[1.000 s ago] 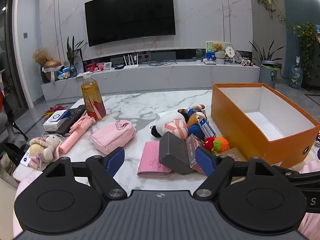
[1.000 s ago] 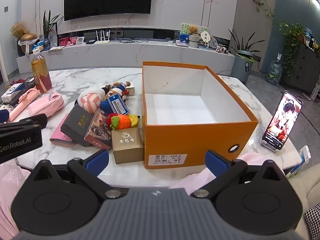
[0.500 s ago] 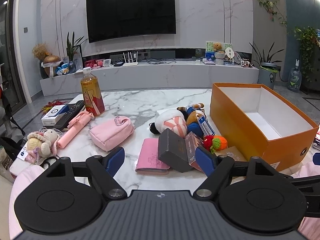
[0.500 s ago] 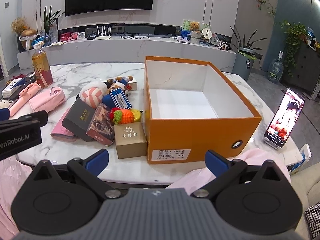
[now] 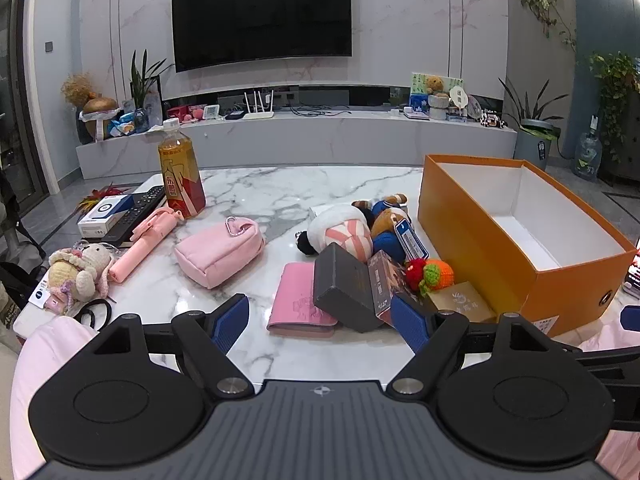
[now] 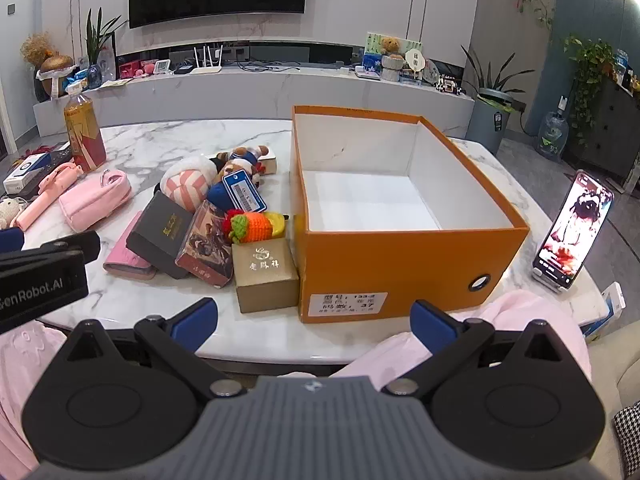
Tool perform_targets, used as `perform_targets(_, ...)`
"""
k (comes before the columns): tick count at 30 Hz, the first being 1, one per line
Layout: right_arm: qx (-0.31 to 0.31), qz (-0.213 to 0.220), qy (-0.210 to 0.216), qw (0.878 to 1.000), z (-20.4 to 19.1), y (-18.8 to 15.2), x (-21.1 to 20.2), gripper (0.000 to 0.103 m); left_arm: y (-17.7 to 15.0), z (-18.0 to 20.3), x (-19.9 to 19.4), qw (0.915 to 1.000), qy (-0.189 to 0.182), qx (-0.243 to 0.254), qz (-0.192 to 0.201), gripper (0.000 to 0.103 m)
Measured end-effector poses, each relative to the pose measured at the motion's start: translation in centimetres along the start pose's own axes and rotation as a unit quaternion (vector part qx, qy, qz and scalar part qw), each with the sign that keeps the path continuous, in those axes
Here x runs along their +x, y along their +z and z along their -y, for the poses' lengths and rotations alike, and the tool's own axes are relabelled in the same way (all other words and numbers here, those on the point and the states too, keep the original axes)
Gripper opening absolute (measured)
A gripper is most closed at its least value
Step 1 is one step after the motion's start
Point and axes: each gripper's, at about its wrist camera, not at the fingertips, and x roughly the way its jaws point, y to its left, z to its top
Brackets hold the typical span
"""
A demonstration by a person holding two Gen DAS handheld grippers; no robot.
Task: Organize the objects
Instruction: 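Move both tools toward the dark grey book and pink wallet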
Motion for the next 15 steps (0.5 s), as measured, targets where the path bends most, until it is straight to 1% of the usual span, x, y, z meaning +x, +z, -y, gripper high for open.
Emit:
perform_targets(9, 0.003, -0.016, 0.006, 1.0, -0.2, -0.1, 0.7, 0.102, -0.2, -0.1, 0.7, 0.9999, -0.004, 0.0, -0.015, 0.092)
perform_targets(15, 0.005, -0.026, 0.014, 1.0, -0.4, 0.1, 1.5, 0.102, -0.2, -0.4, 1.5, 0.9993, -0.023, -0.002, -0.029, 0.092)
